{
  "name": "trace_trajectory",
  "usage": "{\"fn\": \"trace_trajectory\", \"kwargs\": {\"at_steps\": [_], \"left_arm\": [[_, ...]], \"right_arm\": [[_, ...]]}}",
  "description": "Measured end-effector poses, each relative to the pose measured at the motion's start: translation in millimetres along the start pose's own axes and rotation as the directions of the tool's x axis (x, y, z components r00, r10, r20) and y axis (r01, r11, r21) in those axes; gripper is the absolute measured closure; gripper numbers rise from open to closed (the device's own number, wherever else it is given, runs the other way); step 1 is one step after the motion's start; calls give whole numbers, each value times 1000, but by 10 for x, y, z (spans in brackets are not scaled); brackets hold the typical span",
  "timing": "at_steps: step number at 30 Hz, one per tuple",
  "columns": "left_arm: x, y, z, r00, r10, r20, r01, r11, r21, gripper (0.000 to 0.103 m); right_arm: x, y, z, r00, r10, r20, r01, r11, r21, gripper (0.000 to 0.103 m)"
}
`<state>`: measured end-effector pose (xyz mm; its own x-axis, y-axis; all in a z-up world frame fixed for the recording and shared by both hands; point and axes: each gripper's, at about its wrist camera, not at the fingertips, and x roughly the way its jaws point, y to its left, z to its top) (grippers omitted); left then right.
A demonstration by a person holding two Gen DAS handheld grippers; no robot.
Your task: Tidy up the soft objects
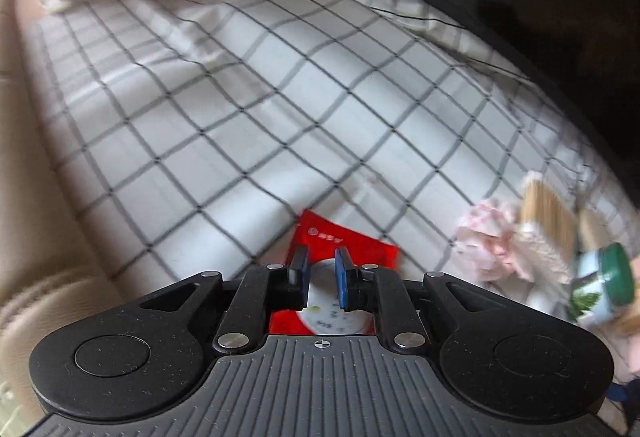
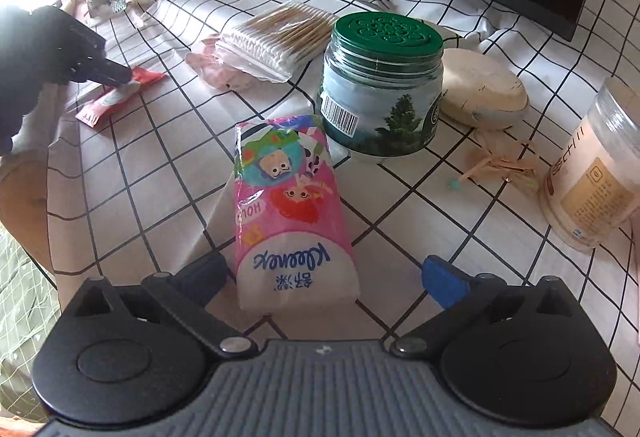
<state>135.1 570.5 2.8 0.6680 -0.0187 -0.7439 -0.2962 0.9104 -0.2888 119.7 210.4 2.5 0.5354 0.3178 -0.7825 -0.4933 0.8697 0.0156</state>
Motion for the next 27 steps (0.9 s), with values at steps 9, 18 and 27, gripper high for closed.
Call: {"fn": "trace_trajectory", "kwargs": {"at_steps": [9,18,27], "left_arm": [[-22,-589,-330,975,-194,-111,215,952,218,88],[-414,-1070,-832,987,-55,-151,158,515,843,82],[-133,-1129,-845,993,-4,-122,101,587,803,81]], "right_arm": [[-28,-14,-109,997,1,73,-1,1000,-3,0],[-43,-19,-146,995,3,102,-2,1000,-4,0],[-41,-8,-160,994,0,112,0,1000,-2,0]]}}
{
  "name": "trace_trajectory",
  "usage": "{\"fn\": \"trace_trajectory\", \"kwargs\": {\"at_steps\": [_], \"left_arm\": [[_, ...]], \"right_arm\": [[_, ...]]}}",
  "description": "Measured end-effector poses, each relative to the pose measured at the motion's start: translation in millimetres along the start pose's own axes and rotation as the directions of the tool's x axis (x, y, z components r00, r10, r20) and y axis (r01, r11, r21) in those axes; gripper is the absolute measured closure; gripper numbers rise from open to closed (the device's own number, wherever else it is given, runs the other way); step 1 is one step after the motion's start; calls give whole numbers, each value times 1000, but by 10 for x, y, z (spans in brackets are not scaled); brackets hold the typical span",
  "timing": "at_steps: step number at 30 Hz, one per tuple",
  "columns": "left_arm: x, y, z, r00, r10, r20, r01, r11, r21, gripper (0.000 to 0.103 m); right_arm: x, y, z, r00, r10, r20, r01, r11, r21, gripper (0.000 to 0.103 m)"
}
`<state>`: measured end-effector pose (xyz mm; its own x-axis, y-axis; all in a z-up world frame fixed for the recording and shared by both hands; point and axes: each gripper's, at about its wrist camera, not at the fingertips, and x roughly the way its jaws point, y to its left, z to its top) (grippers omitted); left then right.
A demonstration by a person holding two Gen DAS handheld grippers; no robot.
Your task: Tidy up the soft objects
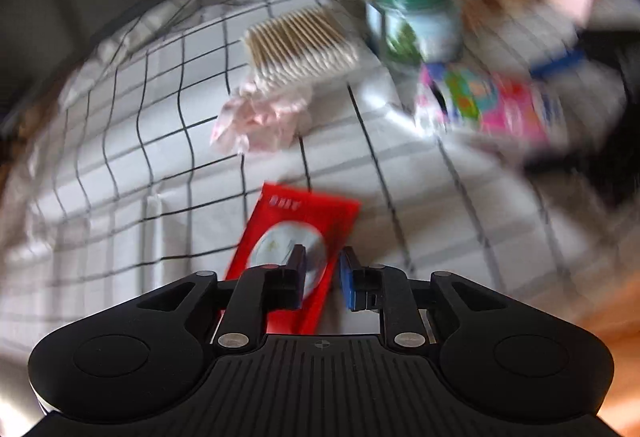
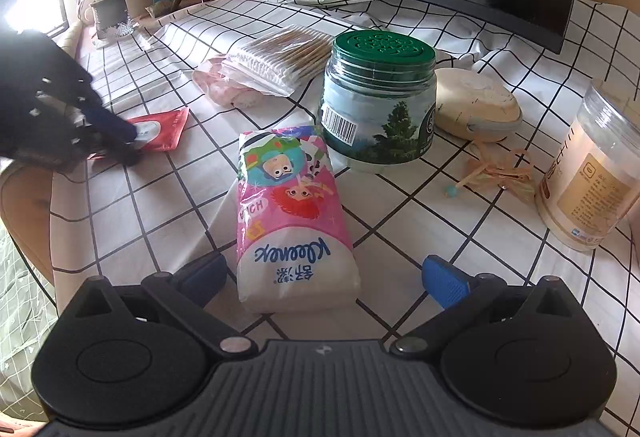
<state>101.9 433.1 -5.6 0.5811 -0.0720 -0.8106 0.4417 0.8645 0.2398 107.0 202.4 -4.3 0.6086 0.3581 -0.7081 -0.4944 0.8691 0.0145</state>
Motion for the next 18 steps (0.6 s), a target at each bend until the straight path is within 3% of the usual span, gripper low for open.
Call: {"fn": "trace_trajectory", "kwargs": {"at_steps": [2,4,5,7,10,14,16,18], "left_arm": [[48,92,99,996,-84,23,87,983,-164,80],[106,219,126,983,-177,55,185,929,-321,78],[99,254,132,980,-186,65,197,917,-346,78],[-3,258,144,989,-129,72,144,946,-291,78],[-145,207,121,997,-70,37,72,995,-76,78],[-106,106,12,996,-41,-82,54,986,160,77],[-34,92,-30,994,-26,-108,46,983,179,73],[-3,156,-9,996,-36,-81,45,992,114,72]], "right_arm": [[1,-1,0,1000,1,0,-1,1000,-1,0],[-1,-5,0,1000,5,-2,-5,1000,-5,0],[-4,-6,0,1000,7,-3,-7,1000,-7,0],[-14,-15,-8,1000,12,-5,-12,1000,-11,0],[-30,-24,-35,1000,14,3,-14,1000,-14,0],[-30,-20,-34,1000,16,5,-16,1000,-14,0],[-27,-27,-33,1000,21,7,-21,1000,-19,0],[-25,-30,-31,1000,24,10,-23,999,-22,0]]}}
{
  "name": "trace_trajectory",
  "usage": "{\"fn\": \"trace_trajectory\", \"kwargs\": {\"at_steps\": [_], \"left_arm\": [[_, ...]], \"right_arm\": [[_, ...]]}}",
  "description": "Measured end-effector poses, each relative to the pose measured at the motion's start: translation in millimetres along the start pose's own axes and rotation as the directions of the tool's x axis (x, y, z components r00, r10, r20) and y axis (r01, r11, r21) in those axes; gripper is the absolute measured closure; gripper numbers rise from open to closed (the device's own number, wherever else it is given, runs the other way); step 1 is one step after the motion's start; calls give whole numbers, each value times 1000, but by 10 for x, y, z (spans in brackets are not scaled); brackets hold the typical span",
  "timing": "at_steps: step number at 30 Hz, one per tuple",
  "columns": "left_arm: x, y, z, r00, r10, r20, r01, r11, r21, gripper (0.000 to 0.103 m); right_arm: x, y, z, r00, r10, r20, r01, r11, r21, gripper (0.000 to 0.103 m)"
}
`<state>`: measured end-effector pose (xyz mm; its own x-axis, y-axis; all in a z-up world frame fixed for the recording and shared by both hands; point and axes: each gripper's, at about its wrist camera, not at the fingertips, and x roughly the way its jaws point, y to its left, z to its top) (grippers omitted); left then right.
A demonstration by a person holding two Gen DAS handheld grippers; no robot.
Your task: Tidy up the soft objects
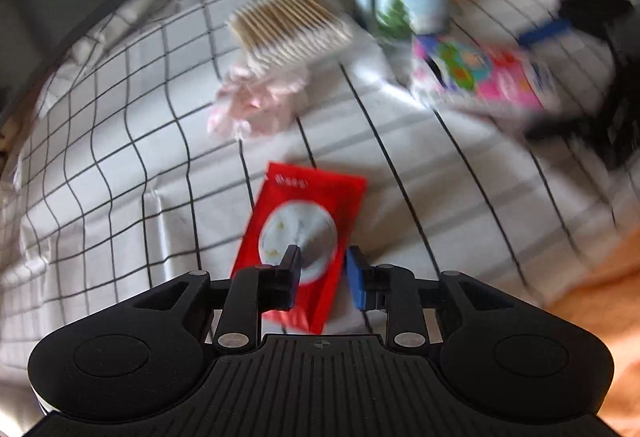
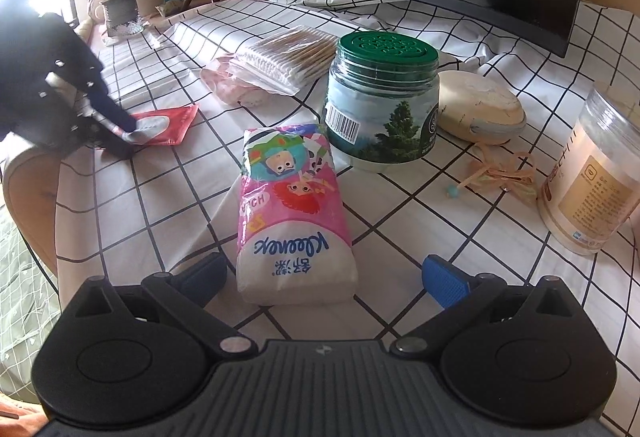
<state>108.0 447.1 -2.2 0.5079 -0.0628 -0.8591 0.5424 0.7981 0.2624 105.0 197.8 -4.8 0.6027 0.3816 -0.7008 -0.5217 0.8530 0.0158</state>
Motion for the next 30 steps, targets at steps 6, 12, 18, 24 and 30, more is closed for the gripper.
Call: {"fn": "trace_trajectory", "kwargs": {"at_steps": [6,12,18,24,30], "left_arm": [[124,166,161,996,-22,82,45,957,-288,65],[-14,282,174,984,-51,168,120,894,-432,66],[-61,176,58,997,-69,25,73,980,-183,67],[14,66,49,999,-39,4,40,991,-124,65],[70,178,127,992,-94,88,117,943,-313,52]], "right_arm": [[4,-4,2,1000,3,3,-3,1000,-3,0],[1,-3,-2,1000,5,6,-5,1000,-7,0],[-1,1,-6,1000,7,9,-6,1000,-8,0],[13,0,7,1000,11,10,-11,1000,-12,0],[11,0,8,1000,11,11,-11,1000,-13,0]]}}
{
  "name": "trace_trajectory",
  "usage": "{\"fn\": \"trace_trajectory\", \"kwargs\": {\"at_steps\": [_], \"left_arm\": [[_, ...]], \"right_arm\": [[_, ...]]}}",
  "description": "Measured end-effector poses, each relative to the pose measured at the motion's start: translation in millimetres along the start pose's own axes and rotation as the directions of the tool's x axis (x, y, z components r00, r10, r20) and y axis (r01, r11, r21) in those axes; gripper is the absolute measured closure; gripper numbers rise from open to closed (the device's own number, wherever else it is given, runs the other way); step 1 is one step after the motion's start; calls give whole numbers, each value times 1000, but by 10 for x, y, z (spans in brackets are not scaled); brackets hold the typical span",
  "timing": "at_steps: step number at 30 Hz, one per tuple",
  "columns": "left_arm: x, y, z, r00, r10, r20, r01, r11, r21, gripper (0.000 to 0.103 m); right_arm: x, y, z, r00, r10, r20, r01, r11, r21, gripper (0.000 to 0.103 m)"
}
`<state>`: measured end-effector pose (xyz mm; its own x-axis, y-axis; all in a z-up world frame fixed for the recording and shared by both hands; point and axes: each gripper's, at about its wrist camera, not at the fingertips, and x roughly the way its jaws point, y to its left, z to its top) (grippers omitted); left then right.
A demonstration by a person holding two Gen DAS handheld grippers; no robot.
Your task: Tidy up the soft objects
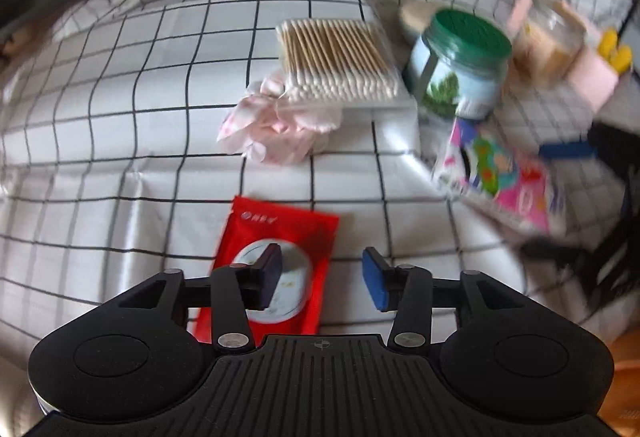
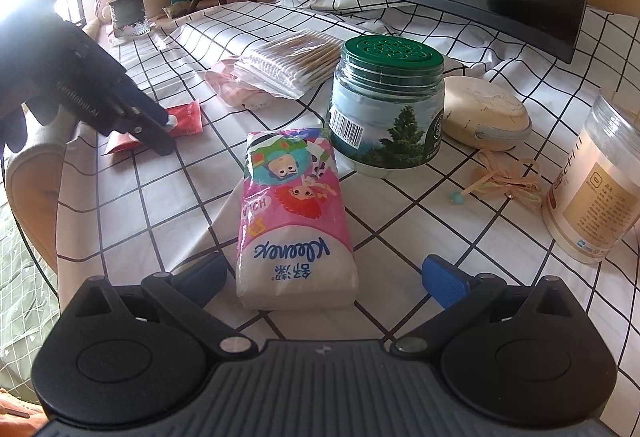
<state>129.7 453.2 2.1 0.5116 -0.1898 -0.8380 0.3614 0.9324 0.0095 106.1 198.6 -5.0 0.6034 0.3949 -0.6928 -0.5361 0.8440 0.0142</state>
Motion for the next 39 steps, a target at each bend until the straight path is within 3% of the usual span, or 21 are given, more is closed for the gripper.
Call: {"fn": "trace_trajectory", "kwargs": {"at_steps": [5,9,12,14,17,21,23,29,34,36,39], "left_arm": [[36,-69,11,997,-72,-8,72,997,10,44],[45,-138,1,990,-142,-25,143,989,41,44],[-40,-196,-33,995,-95,-38,100,983,156,46],[-96,-190,-39,999,-11,-35,20,969,247,46],[-99,-117,-38,996,64,-55,-45,952,304,47],[-32,-71,-60,995,63,-76,-33,937,347,45],[-6,-27,-50,995,69,-71,-42,944,327,45],[53,82,-31,996,-10,-89,32,969,246,43],[78,1,-68,993,-52,-107,80,956,283,18],[69,-66,-74,994,-22,-104,56,938,341,20],[51,-37,-32,996,31,-81,1,929,370,33]], "right_arm": [[0,-2,2,1000,2,3,-2,1000,-1,0],[-8,-9,1,1000,6,6,-6,1000,-3,0],[-7,-3,-4,1000,6,8,-6,1000,-3,0],[-6,-3,-5,1000,6,8,-6,1000,-3,0],[-6,-3,-5,1000,6,8,-6,1000,-3,0],[-7,-3,-4,1000,6,7,-6,1000,-3,0],[-7,-3,-4,1000,6,7,-6,1000,-3,0],[-8,-3,-4,1000,6,7,-6,1000,-4,0],[-8,-1,-5,1000,6,7,-6,1000,-4,0],[-8,0,-5,1000,6,7,-6,1000,-4,0],[-9,0,-6,1000,6,8,-6,1000,-4,0]]}}
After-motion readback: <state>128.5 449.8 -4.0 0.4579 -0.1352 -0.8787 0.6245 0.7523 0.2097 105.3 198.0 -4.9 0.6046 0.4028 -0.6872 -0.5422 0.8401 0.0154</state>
